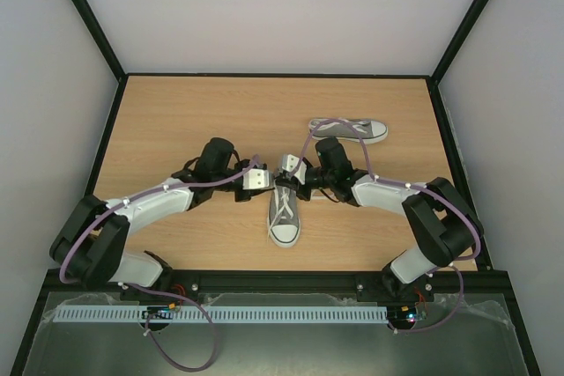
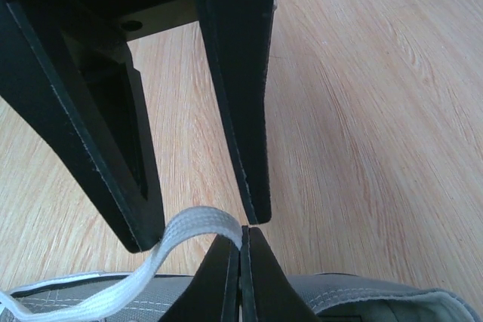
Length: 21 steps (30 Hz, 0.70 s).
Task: Tie the shoes
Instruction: Wrap the shoelace around the shoelace.
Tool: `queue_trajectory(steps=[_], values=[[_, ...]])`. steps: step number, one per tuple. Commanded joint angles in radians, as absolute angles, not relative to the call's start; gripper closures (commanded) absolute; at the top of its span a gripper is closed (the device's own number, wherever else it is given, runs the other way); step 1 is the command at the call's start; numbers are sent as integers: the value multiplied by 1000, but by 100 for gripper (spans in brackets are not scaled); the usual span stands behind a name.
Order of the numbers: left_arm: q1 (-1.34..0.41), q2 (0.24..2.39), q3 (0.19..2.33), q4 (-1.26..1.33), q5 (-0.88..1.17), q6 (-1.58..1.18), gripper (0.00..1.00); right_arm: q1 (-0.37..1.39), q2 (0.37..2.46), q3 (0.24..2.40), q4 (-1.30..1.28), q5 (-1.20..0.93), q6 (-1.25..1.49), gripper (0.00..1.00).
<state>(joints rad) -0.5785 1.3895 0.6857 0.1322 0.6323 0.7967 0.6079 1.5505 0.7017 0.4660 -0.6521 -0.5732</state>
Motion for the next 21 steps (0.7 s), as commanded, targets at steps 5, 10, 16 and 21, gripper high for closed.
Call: queue_trajectory(steps=[5, 10, 16, 21], values=[[-601, 1395, 668, 193, 635, 807, 90, 604, 1515, 689, 443, -677, -606, 97], [-608, 1388, 663, 185, 614, 790, 98, 604, 1499, 676, 448, -619, -604, 70], [-609, 1373, 647, 221, 581, 748, 98, 598, 1405, 601, 381, -435, -658, 55], [-615, 1371, 623, 282, 557, 746, 98, 599, 1350, 593, 346, -513, -607, 37]])
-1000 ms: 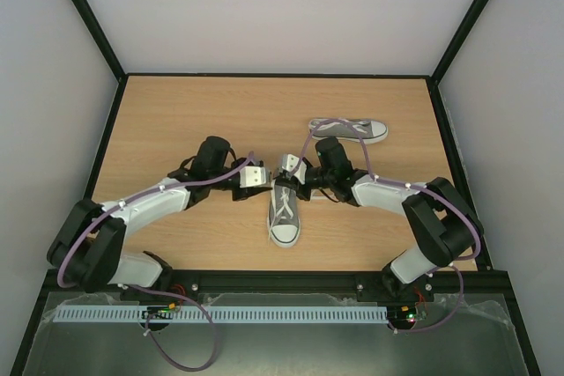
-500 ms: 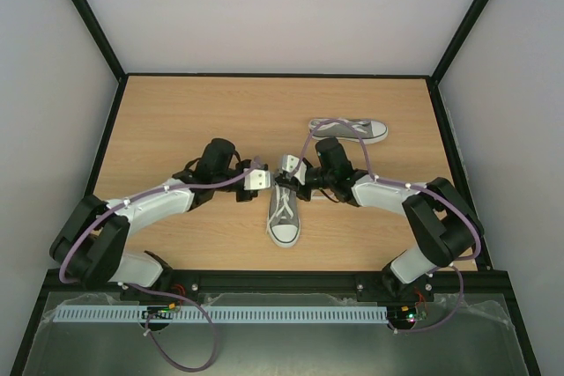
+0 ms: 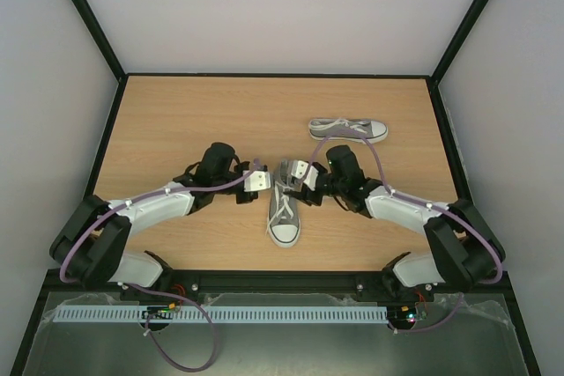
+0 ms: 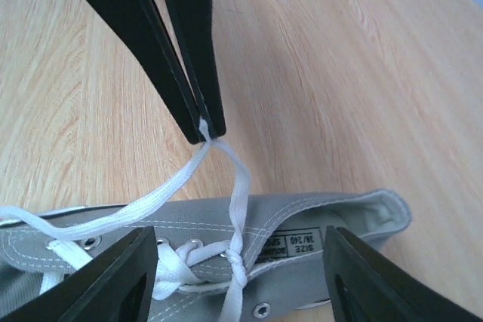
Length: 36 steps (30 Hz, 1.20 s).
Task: Tie the shoes
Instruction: Wrap the shoelace around the shoelace.
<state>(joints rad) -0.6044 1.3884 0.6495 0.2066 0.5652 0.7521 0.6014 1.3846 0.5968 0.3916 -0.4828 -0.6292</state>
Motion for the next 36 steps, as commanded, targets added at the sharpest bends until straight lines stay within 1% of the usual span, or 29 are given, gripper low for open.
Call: queue_trajectory(steps=[1, 3, 5, 9, 13, 16, 17, 19, 26, 29, 33, 36], values=[[-617, 1370, 621, 288, 555, 747, 98, 600, 1354, 588, 366, -539, -582, 33], [-619, 1369, 620, 293, 555, 746, 98, 603, 1381, 576, 443, -578, -527, 32], [-624, 1366, 620, 293, 555, 744, 98, 615, 1424, 594, 464, -581, -513, 33], [-625, 1356, 617, 299, 551, 730, 98, 621, 1495, 630, 491, -567, -504, 42], [-626, 1350, 612, 302, 561, 717, 98, 621, 1530, 644, 523, -581, -506, 47], [-627, 1353, 614, 300, 575, 707, 98, 621, 1554, 651, 535, -567, -496, 57], [-629, 1354, 614, 299, 575, 703, 98, 621, 1559, 650, 535, -561, -495, 58], [-633, 1354, 616, 296, 573, 705, 98, 621, 1557, 649, 529, -566, -499, 58], [-638, 1360, 617, 308, 548, 704, 98, 621, 1485, 654, 354, -597, -586, 44], [-640, 1362, 614, 313, 549, 704, 98, 621, 1441, 623, 393, -609, -554, 43], [-647, 1363, 610, 318, 550, 698, 98, 626, 1472, 608, 497, -626, -478, 44], [-652, 1361, 613, 318, 548, 693, 98, 632, 1515, 636, 509, -613, -463, 51]])
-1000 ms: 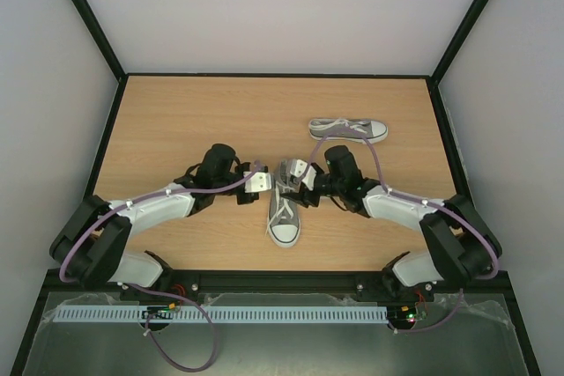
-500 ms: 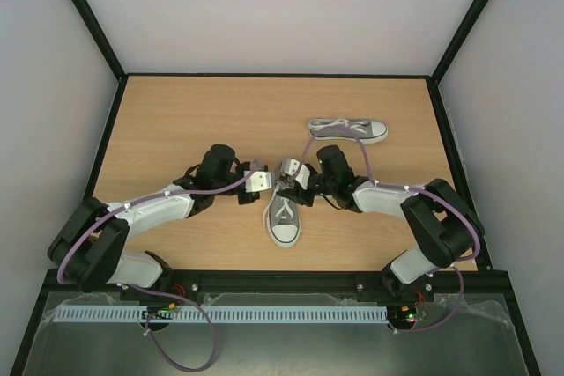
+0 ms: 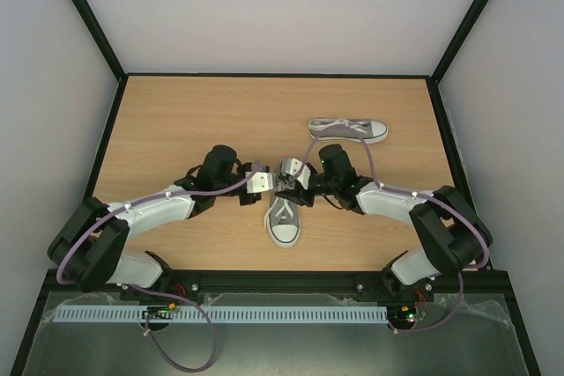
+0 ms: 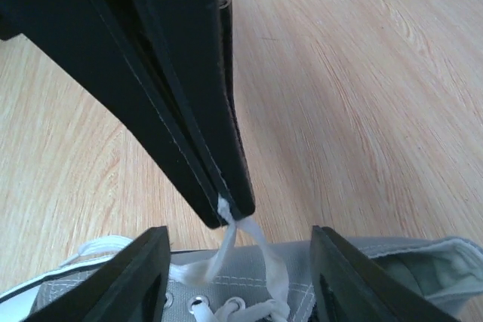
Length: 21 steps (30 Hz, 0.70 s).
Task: Tie the shoes
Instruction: Wrap the shoelace around the shoelace.
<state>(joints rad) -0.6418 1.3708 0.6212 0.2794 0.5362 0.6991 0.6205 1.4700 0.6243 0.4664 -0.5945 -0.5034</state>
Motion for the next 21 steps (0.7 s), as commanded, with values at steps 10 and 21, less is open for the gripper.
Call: queue_trajectory(steps=[10, 21], values=[[-652, 1357, 634, 268, 560, 666, 87, 632, 1492, 615, 455, -555, -556, 91], [-647, 1412, 710, 181, 567, 478, 69, 632, 1474, 596, 474, -555, -557, 96]])
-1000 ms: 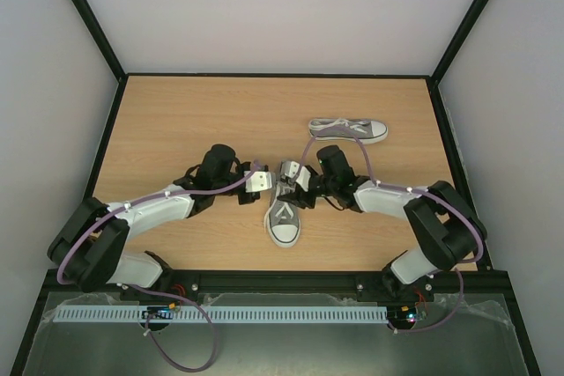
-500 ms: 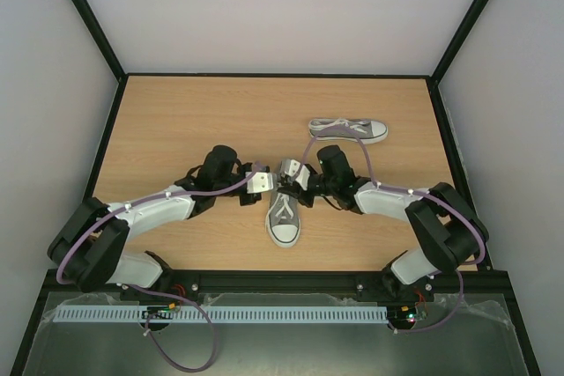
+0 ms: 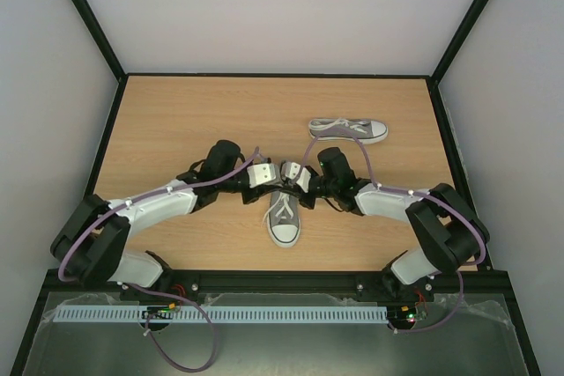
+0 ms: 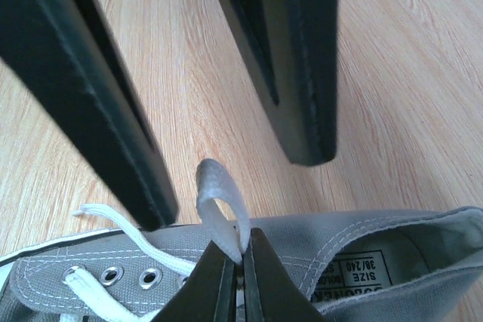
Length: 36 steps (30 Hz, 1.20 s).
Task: Tie the shoes
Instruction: Wrap the shoelace around the shoelace.
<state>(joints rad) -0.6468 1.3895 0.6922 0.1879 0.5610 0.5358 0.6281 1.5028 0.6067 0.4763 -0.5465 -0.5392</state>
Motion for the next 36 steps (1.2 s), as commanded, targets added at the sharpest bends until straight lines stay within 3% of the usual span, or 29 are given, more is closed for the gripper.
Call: queue_trajectory(steps=[1, 7, 14, 16, 17, 22, 24, 28, 33, 36], values=[[-647, 1415, 711, 184, 577, 495, 70, 632, 1471, 594, 475, -553, -557, 96], [-655, 1435, 700, 194, 564, 563, 68, 632, 1462, 589, 473, -555, -563, 96], [-664, 1436, 692, 248, 548, 494, 82, 632, 1456, 580, 470, -560, -565, 93], [-667, 1428, 675, 252, 555, 482, 91, 632, 1452, 583, 463, -562, -564, 90], [-671, 1423, 668, 252, 557, 484, 97, 631, 1449, 584, 457, -560, -561, 87], [-674, 1415, 660, 282, 505, 487, 98, 626, 1373, 592, 427, -455, -440, 50], [-673, 1414, 653, 309, 482, 493, 98, 605, 1315, 598, 407, -373, -323, 45], [-673, 1413, 649, 329, 484, 496, 98, 564, 1249, 688, 201, 15, 5, 33], [-679, 1405, 637, 326, 493, 498, 98, 560, 1381, 942, -335, 248, 300, 43], [-681, 1395, 629, 325, 488, 502, 98, 574, 1448, 968, -440, 228, 413, 51]])
